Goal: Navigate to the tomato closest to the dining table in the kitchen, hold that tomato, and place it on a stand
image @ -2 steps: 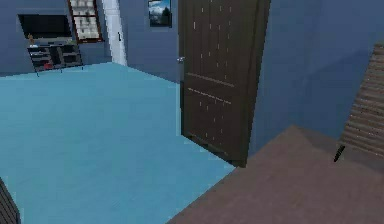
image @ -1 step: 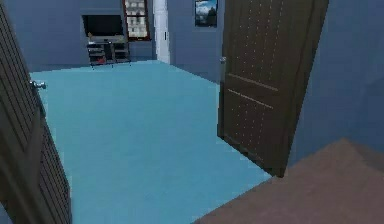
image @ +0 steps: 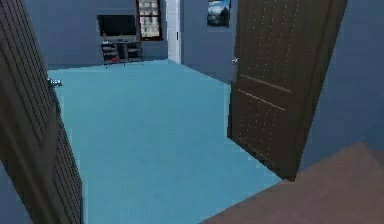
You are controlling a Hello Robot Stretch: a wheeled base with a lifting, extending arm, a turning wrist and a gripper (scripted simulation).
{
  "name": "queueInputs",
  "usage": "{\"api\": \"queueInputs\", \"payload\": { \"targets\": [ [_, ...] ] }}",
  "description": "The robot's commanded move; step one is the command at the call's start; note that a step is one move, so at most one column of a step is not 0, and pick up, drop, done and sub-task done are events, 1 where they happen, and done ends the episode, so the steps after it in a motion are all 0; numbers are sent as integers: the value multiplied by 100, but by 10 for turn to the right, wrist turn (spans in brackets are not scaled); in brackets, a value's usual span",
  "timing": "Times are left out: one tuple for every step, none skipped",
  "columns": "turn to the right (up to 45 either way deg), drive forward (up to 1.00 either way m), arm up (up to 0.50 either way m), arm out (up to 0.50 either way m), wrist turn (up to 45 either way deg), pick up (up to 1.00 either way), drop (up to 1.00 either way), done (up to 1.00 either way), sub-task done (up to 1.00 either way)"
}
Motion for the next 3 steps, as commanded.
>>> {"api": "queueInputs", "payload": {
  "targets": [
    [0, 70, 0, 0, 0, 0, 0, 0, 0],
    [0, 80, 0, 0, 0, 0, 0, 0, 0],
    [-210, 0, 0, 0, 0, 0, 0, 0, 0]
  ]
}}
